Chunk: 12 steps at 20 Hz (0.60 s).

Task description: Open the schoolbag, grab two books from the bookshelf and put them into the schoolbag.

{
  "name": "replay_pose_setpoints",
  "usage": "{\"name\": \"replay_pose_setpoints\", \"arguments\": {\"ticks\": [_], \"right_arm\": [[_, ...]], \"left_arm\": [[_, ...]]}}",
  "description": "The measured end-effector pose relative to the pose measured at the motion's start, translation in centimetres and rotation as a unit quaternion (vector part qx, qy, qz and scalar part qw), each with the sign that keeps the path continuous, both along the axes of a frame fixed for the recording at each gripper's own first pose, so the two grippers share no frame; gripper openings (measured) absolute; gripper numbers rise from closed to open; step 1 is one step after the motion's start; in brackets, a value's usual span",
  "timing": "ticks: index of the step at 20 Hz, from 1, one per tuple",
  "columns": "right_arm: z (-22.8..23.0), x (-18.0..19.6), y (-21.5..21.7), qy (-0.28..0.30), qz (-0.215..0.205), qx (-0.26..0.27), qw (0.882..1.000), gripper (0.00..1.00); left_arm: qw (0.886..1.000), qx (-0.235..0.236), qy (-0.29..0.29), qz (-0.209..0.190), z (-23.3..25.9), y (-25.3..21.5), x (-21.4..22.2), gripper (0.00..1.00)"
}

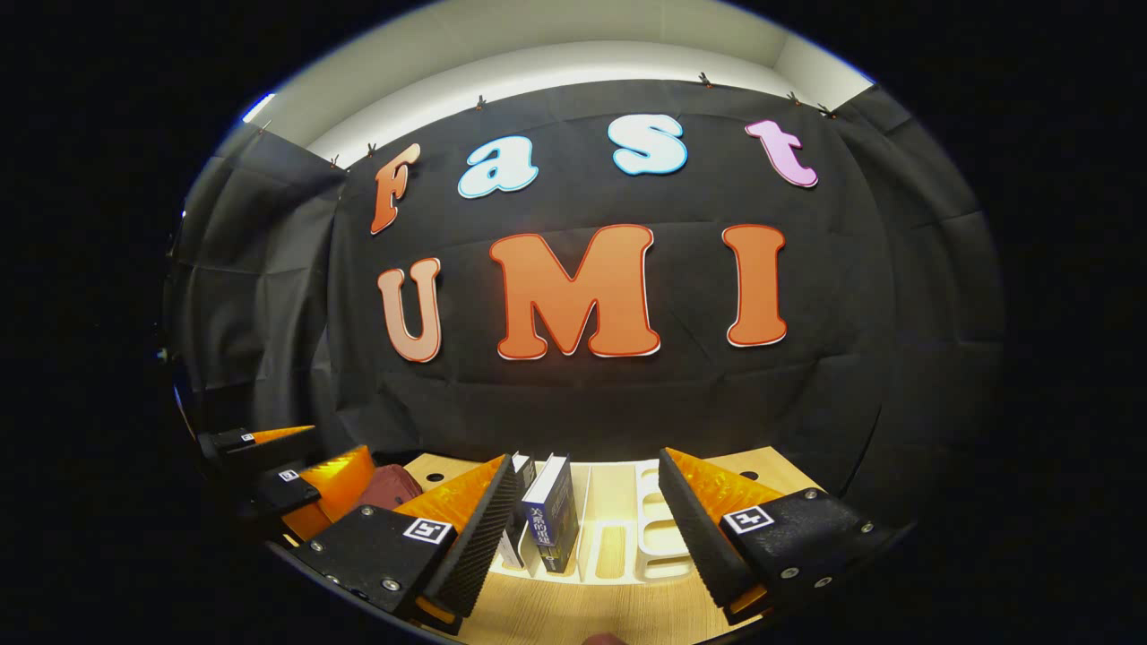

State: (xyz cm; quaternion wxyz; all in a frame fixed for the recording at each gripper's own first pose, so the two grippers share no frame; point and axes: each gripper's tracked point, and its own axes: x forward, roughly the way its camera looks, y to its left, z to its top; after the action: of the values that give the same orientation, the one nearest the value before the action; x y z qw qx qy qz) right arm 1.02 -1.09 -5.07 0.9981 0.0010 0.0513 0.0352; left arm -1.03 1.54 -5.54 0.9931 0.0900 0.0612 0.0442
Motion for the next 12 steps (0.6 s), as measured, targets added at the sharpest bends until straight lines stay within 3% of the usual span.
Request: {"name": "replay_pose_setpoints", "arguments": {"ticks": [4, 5, 6, 12], "right_arm": [[-0.9, 0.0, -1.2, 0.008, 0.006, 0.001, 1.000, 0.94], [-1.0, 0.1, -1.6, 0.009, 0.009, 0.001, 1.000, 0.94], [-1.3, 0.2, -2.0, 0.011, 0.012, -0.001, 1.000, 0.94], [-3.4, -0.3, -4.6, 0.025, 0.034, -0.001, 0.999, 0.94]], "left_arm": [[0.997, 0.063, 0.044, 0.008, -4.4, 0.4, -0.8, 0.94], [0.995, 0.085, 0.057, 0.012, -5.5, 0.4, -1.0, 1.00], [0.992, 0.106, 0.069, 0.014, -6.8, 0.4, -1.2, 0.96], [0.970, 0.205, 0.131, 0.011, -13.5, 0.3, -1.5, 0.96]]}}
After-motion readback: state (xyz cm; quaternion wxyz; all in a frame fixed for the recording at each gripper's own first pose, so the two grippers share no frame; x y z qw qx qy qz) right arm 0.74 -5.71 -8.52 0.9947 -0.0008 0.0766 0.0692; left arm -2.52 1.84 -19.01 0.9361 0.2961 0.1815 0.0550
